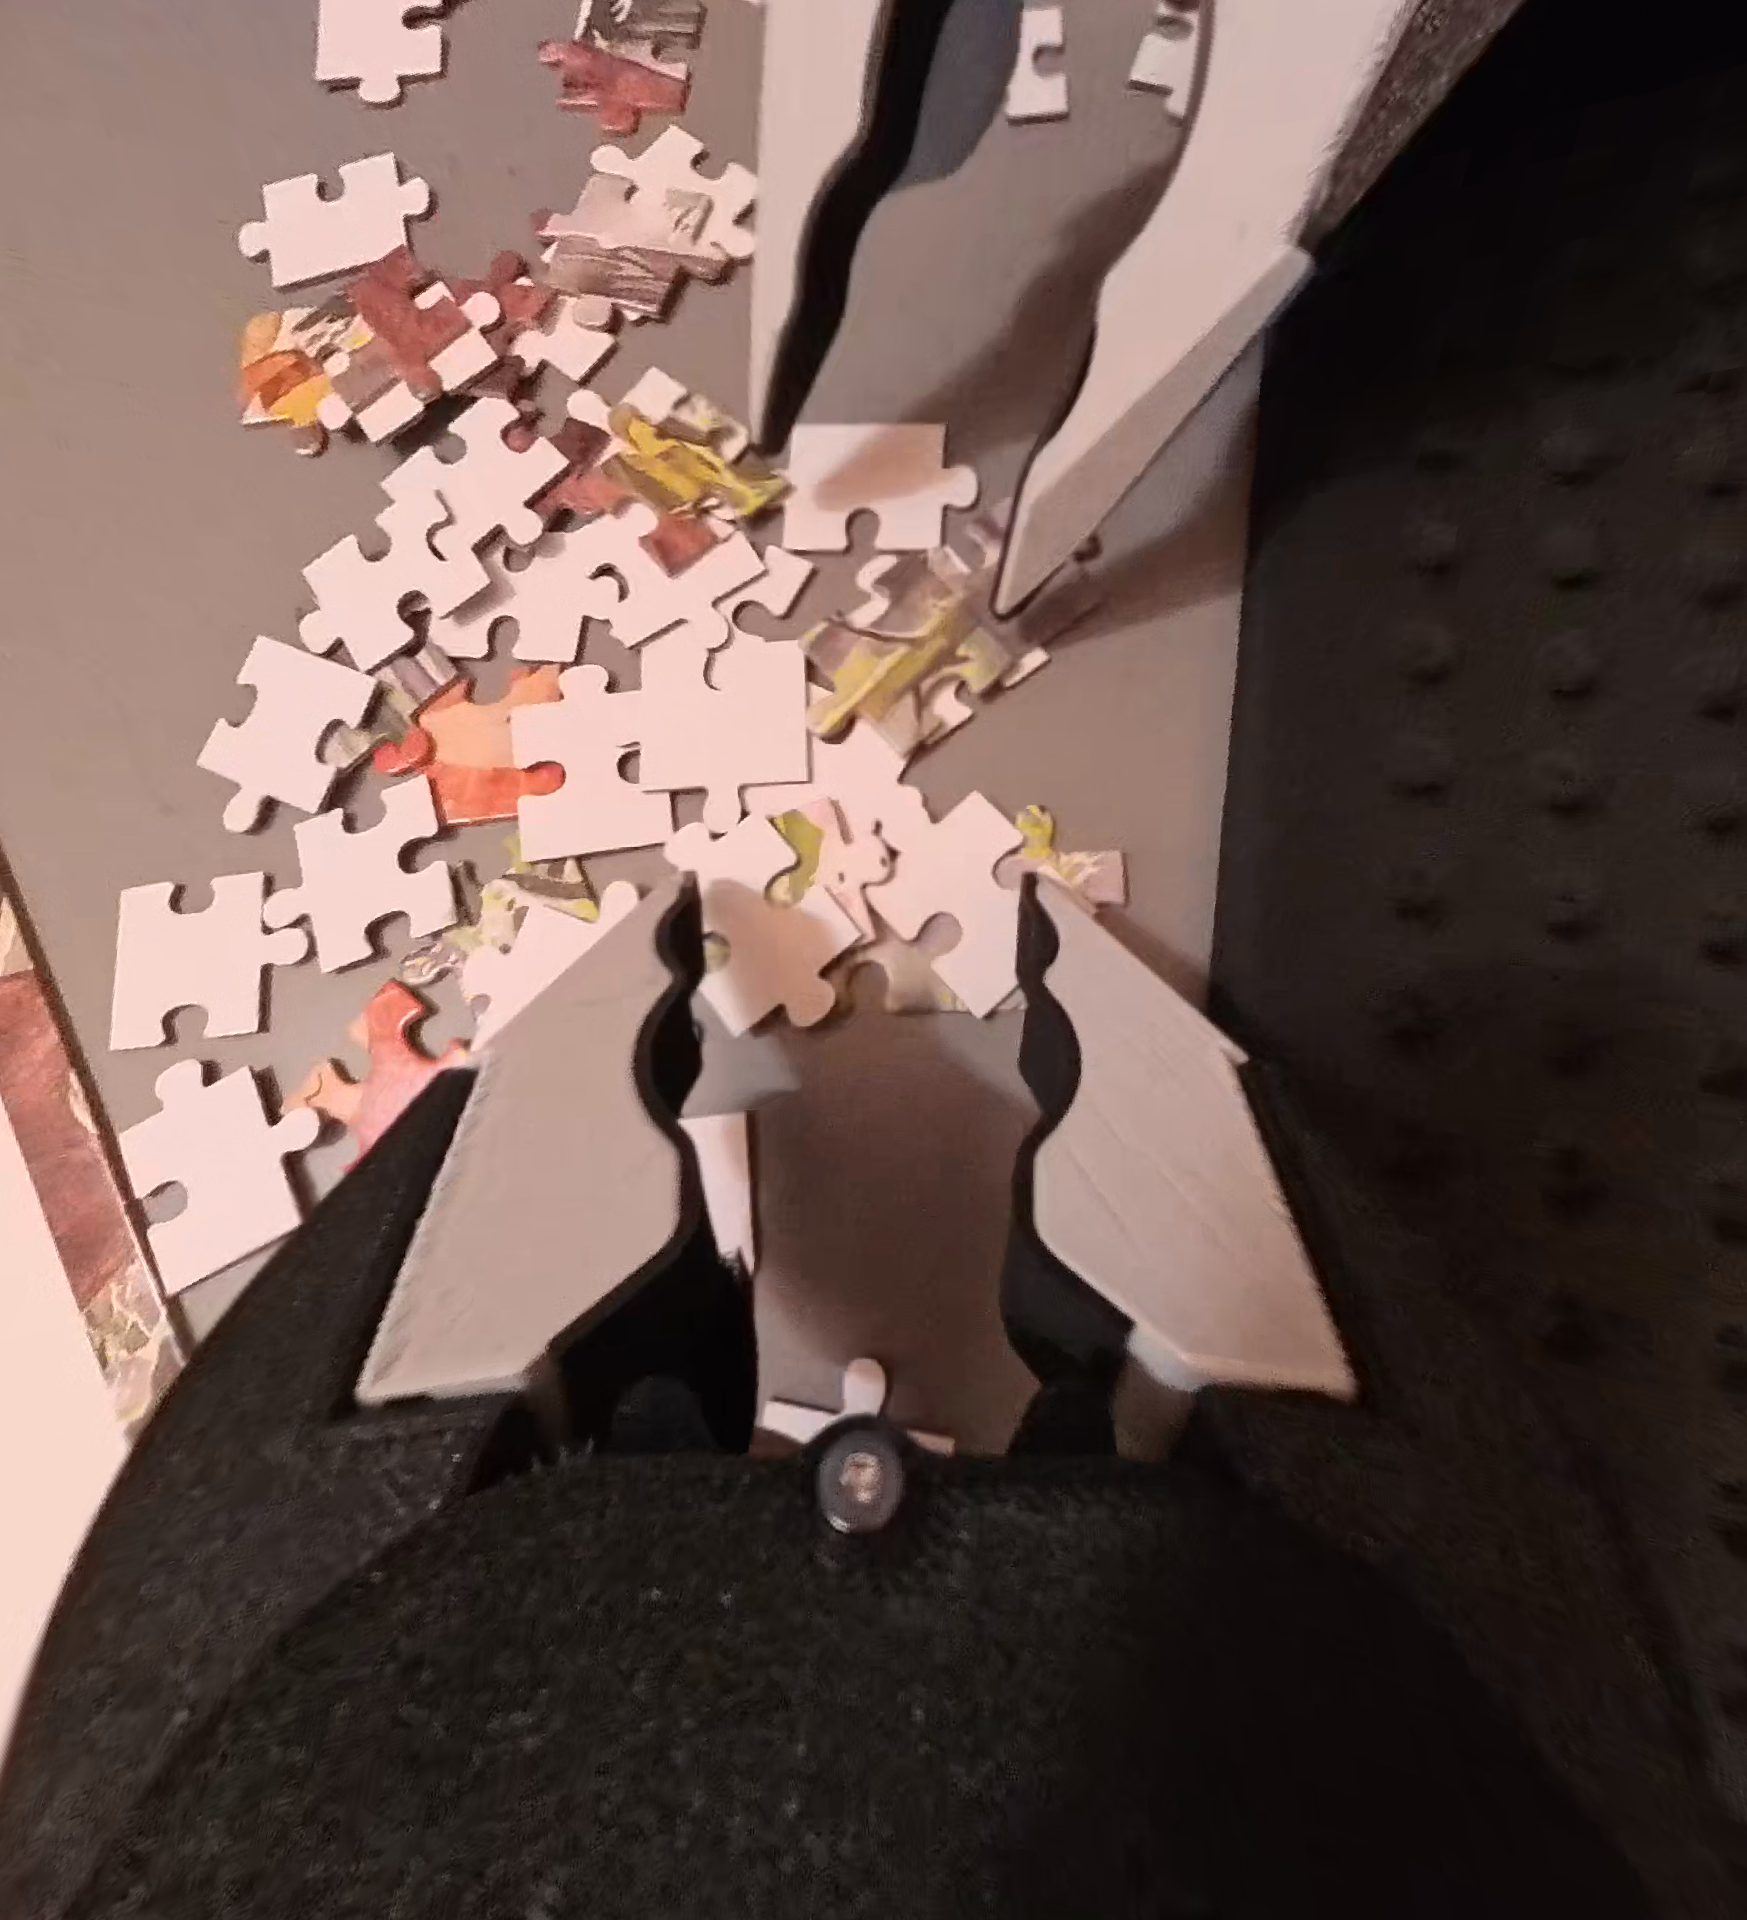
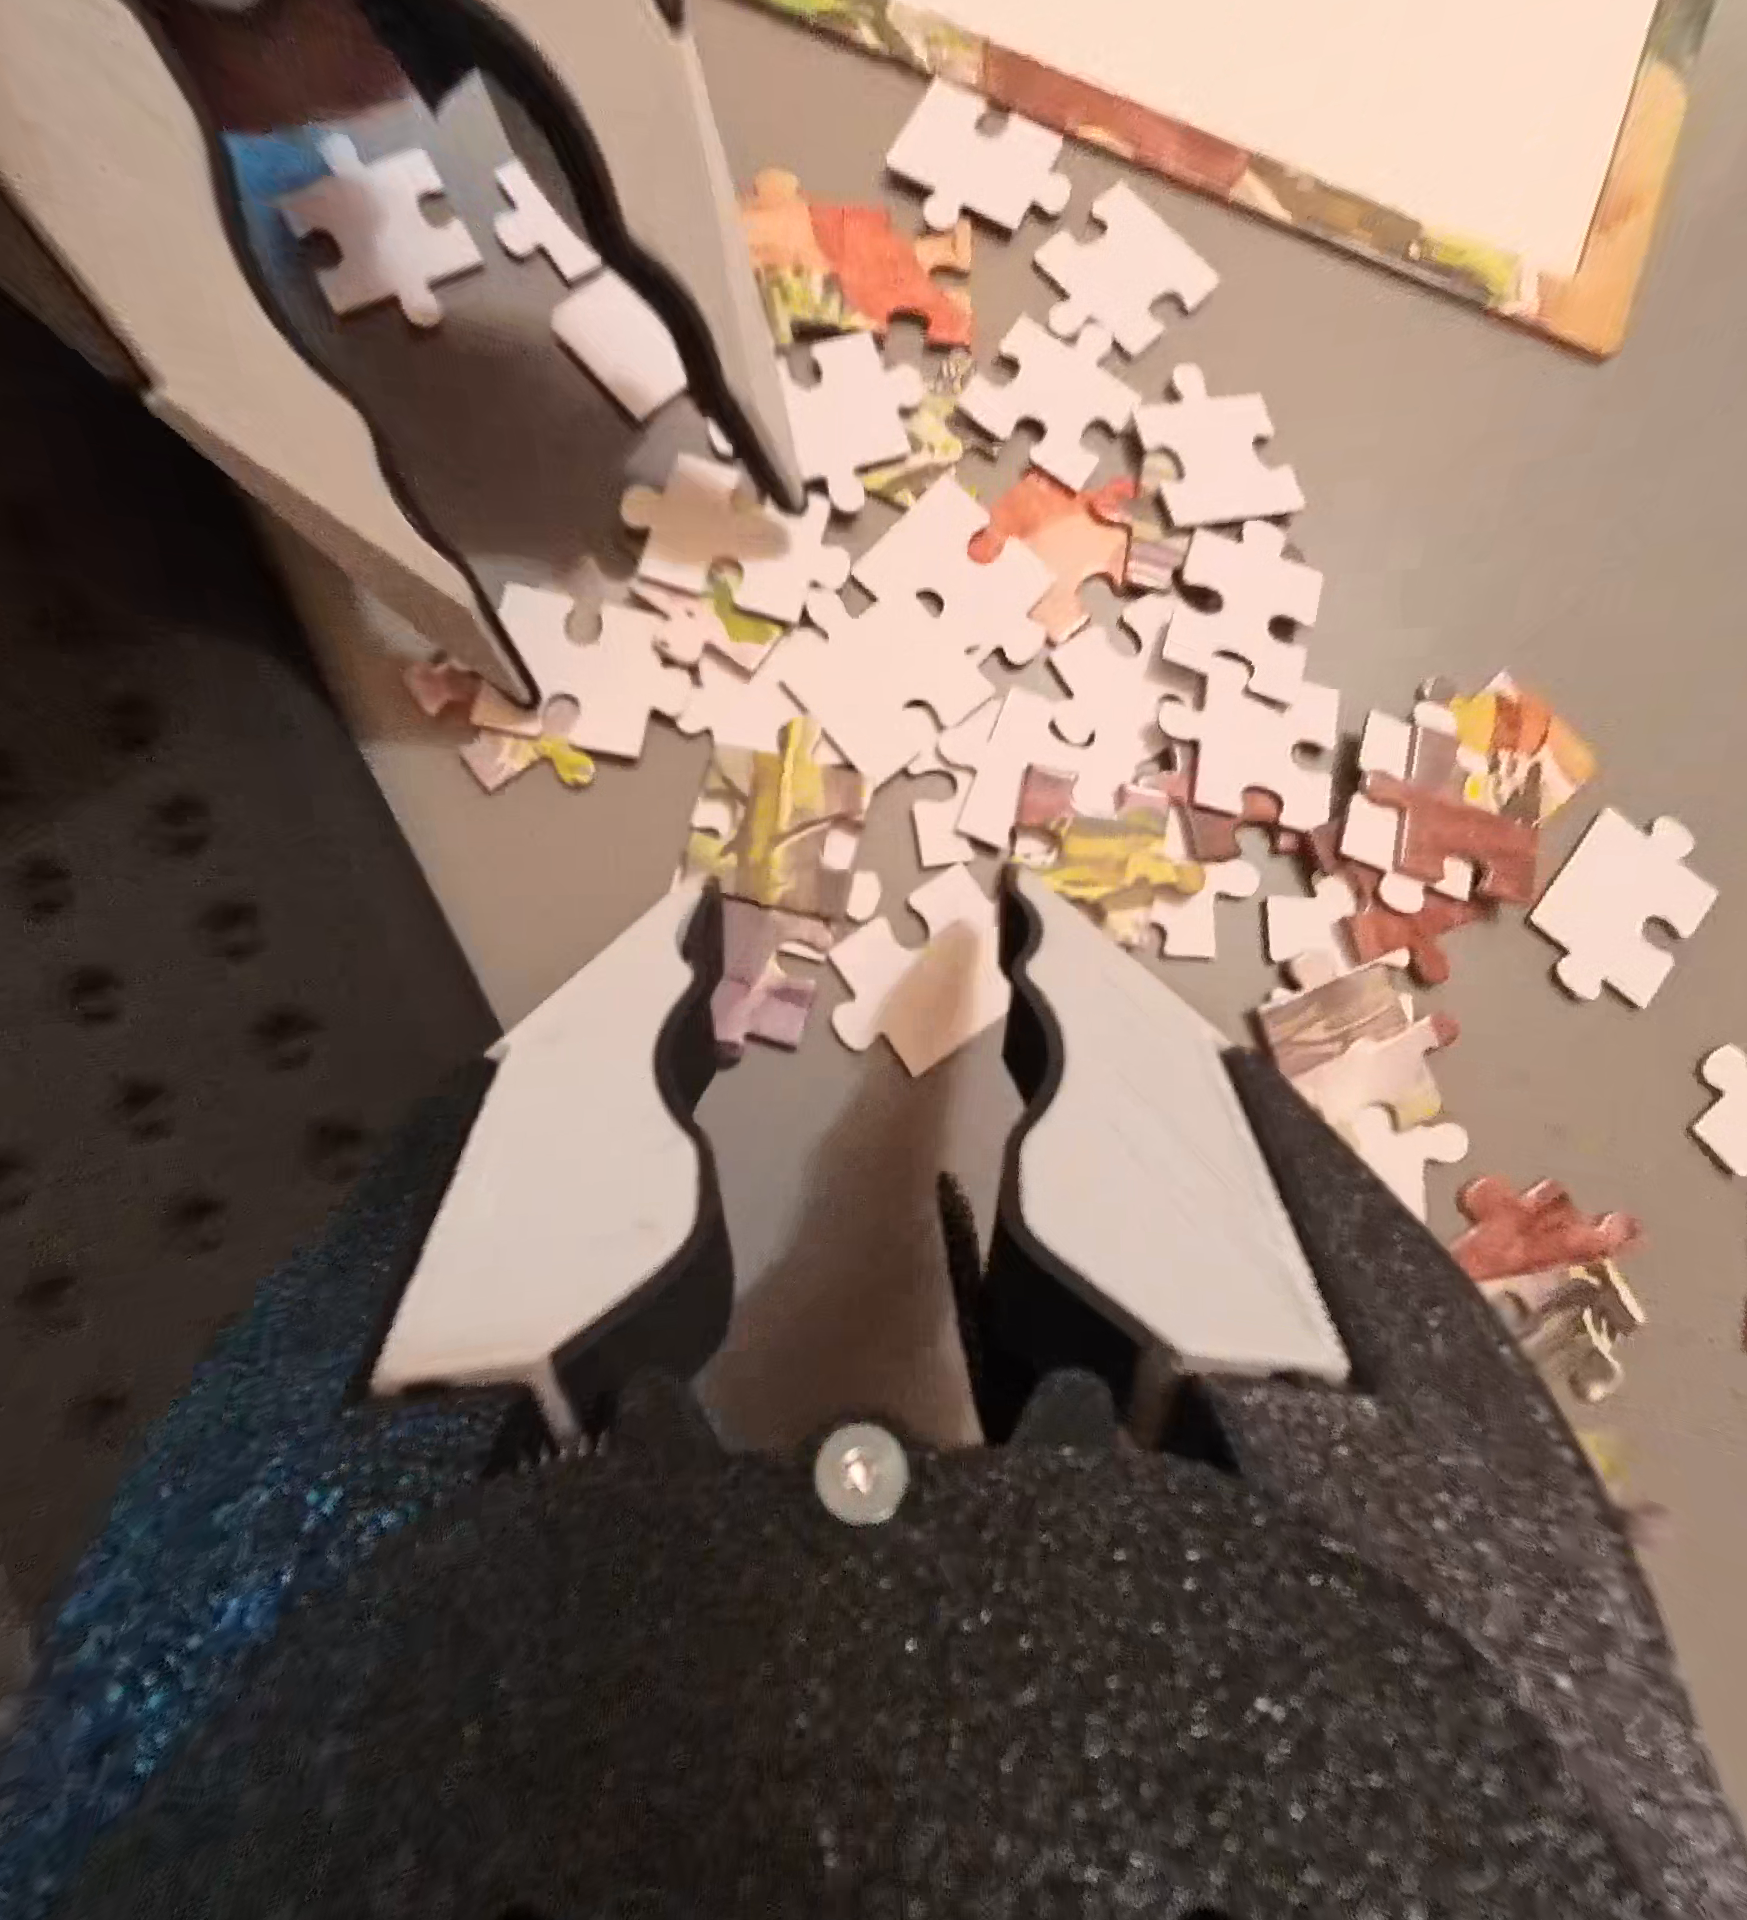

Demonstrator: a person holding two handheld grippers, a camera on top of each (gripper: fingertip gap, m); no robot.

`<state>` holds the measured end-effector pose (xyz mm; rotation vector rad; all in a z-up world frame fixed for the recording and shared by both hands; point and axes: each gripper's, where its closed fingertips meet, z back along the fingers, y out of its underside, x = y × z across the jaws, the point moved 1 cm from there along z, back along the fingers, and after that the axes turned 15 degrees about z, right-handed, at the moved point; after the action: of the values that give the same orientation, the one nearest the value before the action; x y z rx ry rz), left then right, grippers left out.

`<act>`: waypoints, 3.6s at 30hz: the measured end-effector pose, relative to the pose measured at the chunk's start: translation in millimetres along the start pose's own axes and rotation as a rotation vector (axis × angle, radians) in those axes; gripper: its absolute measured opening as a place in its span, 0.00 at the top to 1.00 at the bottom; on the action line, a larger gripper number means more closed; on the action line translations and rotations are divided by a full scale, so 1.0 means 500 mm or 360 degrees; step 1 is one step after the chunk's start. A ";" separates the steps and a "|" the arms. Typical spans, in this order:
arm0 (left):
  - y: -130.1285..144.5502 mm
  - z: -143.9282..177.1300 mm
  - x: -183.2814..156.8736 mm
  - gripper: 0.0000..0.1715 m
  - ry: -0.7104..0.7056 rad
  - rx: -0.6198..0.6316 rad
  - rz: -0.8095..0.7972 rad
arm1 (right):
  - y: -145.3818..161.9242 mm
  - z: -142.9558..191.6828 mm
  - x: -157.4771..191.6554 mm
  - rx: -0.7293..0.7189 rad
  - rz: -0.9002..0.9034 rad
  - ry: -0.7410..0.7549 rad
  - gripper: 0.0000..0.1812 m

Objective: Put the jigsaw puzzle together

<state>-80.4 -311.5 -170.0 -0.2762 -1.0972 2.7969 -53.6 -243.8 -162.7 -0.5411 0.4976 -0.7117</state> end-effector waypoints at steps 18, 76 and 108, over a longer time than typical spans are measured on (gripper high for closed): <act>-0.006 0.008 0.052 0.62 -0.0131 -0.0086 0.0122 | -0.029 -0.047 -0.051 -0.0114 -0.0149 -0.0023 1.00; -0.049 -0.025 0.204 0.69 -0.0278 -0.0051 0.0430 | -0.044 0.059 -0.187 -0.0708 -0.0601 -0.0255 0.83; -0.143 -0.117 0.069 0.70 0.0188 -0.0016 0.0159 | 0.195 0.024 -0.340 -0.0037 -0.0719 0.0342 0.59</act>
<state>-97.9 -214.4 -167.7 -0.5037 -1.0996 2.8195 -112.2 -56.6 -172.8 -0.6093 0.5908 -1.2053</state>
